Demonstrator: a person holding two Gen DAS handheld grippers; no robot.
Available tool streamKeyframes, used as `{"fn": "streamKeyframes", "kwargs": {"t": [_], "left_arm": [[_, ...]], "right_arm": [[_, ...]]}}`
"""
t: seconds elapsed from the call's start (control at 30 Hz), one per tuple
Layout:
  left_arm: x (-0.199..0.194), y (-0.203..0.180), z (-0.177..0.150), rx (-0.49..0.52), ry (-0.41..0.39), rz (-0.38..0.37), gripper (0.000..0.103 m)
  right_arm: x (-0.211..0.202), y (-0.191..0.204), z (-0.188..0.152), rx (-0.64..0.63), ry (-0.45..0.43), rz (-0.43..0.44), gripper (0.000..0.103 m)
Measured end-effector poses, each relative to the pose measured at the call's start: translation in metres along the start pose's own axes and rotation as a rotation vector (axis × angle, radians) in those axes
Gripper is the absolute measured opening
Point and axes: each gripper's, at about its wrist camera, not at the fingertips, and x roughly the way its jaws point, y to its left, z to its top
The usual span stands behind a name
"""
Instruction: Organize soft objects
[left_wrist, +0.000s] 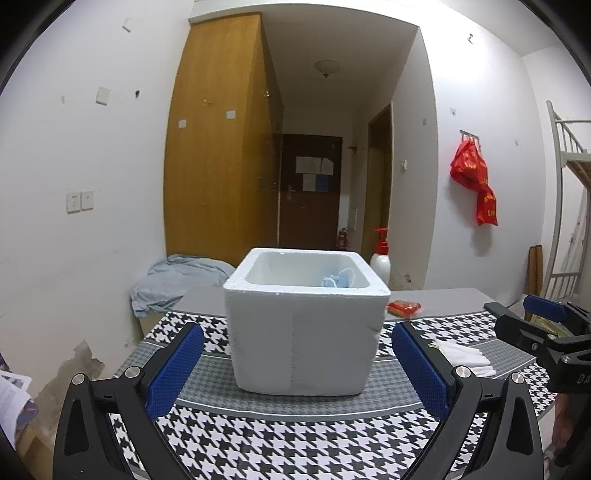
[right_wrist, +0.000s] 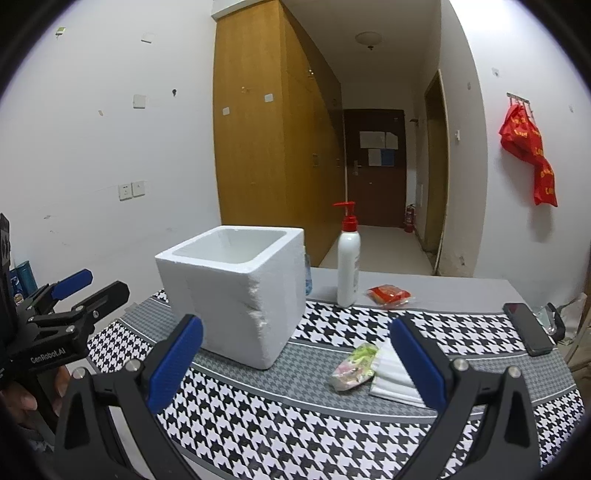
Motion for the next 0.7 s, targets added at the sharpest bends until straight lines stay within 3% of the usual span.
{"fn": "streamKeyframes", "kwargs": {"t": [0.7], "left_arm": [[0.01,-0.043,-0.003,0.039,0.029,-0.105,0.102]], "right_arm": [[-0.024,-0.04,-0.01,0.052,0.008,-0.1,0.103]]}}
